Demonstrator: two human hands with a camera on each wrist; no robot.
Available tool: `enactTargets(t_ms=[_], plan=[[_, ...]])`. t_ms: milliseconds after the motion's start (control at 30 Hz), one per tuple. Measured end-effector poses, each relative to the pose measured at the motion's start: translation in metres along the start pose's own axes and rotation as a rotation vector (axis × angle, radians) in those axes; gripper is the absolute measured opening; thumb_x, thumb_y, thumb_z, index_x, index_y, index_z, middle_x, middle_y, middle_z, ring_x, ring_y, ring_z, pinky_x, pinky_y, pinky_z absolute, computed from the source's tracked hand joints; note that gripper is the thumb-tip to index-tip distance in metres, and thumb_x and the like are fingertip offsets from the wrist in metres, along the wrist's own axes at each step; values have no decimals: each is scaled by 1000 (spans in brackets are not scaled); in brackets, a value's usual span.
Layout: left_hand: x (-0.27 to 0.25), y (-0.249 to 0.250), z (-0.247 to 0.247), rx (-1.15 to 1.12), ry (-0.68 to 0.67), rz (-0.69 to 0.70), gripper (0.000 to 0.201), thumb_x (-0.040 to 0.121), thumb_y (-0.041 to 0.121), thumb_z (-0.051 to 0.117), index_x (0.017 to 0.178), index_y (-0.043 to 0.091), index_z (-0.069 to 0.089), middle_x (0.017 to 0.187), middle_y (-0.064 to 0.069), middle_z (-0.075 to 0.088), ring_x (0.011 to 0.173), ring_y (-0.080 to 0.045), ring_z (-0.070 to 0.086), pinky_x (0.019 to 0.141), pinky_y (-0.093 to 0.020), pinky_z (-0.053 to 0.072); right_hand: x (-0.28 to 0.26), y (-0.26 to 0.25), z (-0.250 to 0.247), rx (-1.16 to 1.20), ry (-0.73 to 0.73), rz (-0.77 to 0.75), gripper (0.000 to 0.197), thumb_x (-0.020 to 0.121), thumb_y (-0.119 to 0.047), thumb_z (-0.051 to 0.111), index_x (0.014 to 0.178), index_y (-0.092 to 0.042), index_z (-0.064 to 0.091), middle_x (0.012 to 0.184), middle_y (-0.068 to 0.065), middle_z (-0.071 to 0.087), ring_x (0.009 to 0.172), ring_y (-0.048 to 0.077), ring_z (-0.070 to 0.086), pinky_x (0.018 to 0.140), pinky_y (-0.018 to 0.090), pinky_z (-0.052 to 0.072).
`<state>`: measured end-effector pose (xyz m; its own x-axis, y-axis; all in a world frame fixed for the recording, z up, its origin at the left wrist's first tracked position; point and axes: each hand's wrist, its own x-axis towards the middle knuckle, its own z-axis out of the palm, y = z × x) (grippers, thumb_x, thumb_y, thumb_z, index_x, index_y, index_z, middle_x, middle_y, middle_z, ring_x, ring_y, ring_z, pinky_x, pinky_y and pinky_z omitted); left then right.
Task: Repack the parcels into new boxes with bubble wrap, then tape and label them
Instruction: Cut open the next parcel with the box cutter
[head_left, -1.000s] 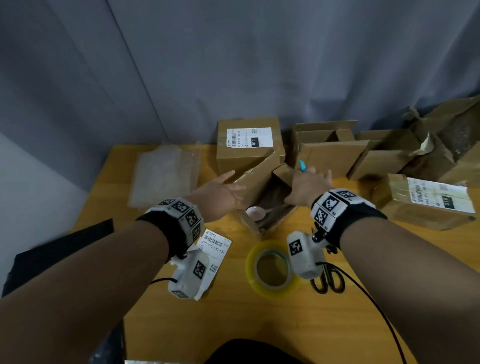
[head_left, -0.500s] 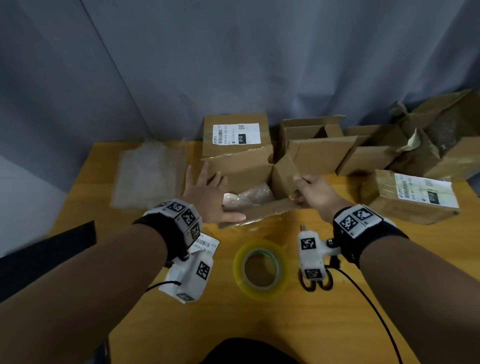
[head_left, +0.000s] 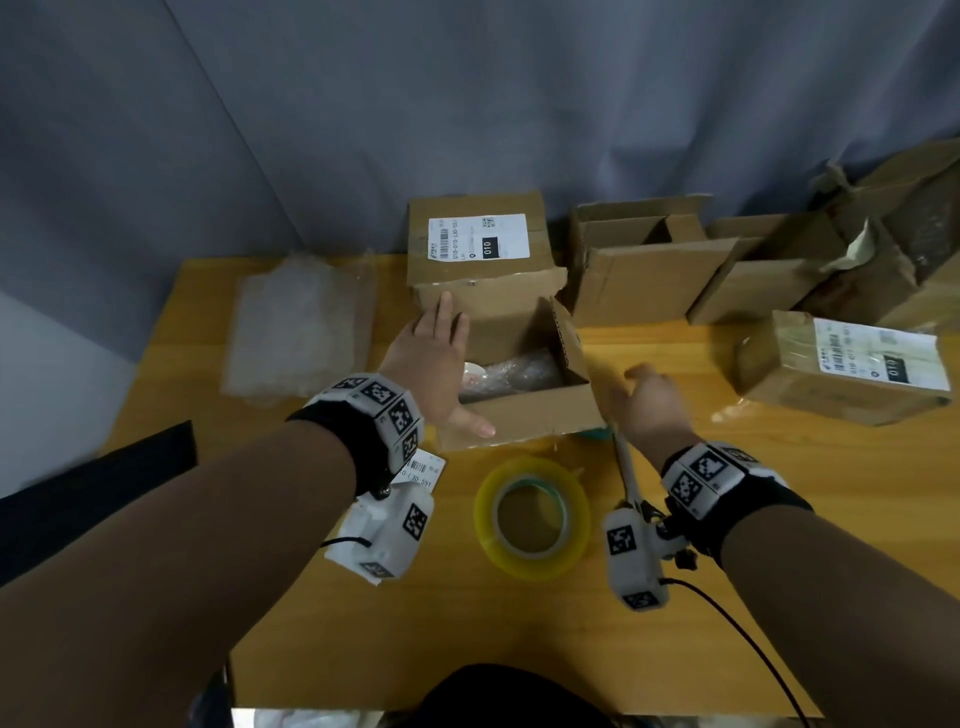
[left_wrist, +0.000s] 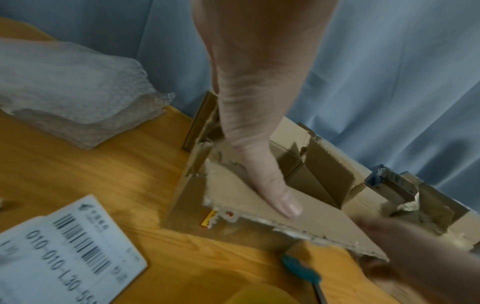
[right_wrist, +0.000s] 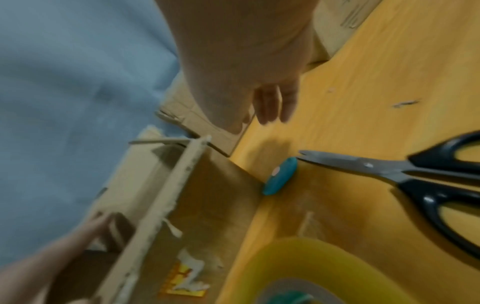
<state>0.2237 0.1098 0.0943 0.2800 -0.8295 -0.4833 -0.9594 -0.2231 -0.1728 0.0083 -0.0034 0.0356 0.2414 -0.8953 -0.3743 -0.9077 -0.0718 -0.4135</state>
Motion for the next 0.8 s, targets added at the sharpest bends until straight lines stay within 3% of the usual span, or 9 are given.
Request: enactTargets(t_ms=[100,167,233,333,433,500,600,800], plan=[[-4,-10,10,-57,79,34,131,59,91,40,151,7,-3,155,-14,-22,146,-29,-6,117,-41,10,-9,-26,-31,178,311,-296,33,93,-14,52,126,-14,53,124,7,48,107,21,53,91,30,43],[-6,-18,18,-63,113,61,112,67,88,32,151,15,15,156,-11,-22,146,-26,-7,117,-41,9,-17,-57,-45,248,331,-560,27,89,-7,54,115,-13,59,114,2,50,101,14,50,88,24,42],[-10,-26,23,-63,77,108,84,76,81,29,145,35,32,155,-8,-26,145,-26,-14,116,-48,4,-19,-90,-45,264,214,-723,18,89,-6,53,104,-11,63,105,1,57,94,12,52,85,21,40],[-15,-32,24,-51,-10,166,56,84,74,31,135,52,40,153,-7,-31,140,-32,-27,111,-60,-13,-13,-133,-25,27,-193,-616,20,94,-19,49,91,-12,67,97,2,67,93,15,59,86,24,43],[-19,-32,20,-21,-37,217,50,86,70,36,127,47,52,153,-7,-30,137,-35,-32,105,-63,-21,-7,-156,-4,-210,-450,-411,19,92,-23,50,82,-11,62,83,5,61,89,24,58,77,31,43],[-22,-34,20,-7,-41,259,52,85,70,39,122,40,59,154,-6,-29,136,-35,-34,105,-65,-19,-4,-158,8,-225,-497,-316,17,88,-24,56,93,-10,63,88,6,60,90,25,57,85,35,47],[-26,-34,27,24,-14,278,54,84,73,37,121,41,59,155,-3,-28,136,-37,-33,105,-68,-13,0,-152,22,-185,-554,-169,28,85,-33,60,101,-10,61,102,11,61,98,28,57,96,42,45],[-18,-31,28,-48,-33,230,48,85,71,38,115,43,61,155,-1,-28,136,-37,-34,106,-67,-12,8,-134,30,-190,-554,-82,27,94,-31,53,105,-9,63,109,15,63,100,32,57,99,45,44]])
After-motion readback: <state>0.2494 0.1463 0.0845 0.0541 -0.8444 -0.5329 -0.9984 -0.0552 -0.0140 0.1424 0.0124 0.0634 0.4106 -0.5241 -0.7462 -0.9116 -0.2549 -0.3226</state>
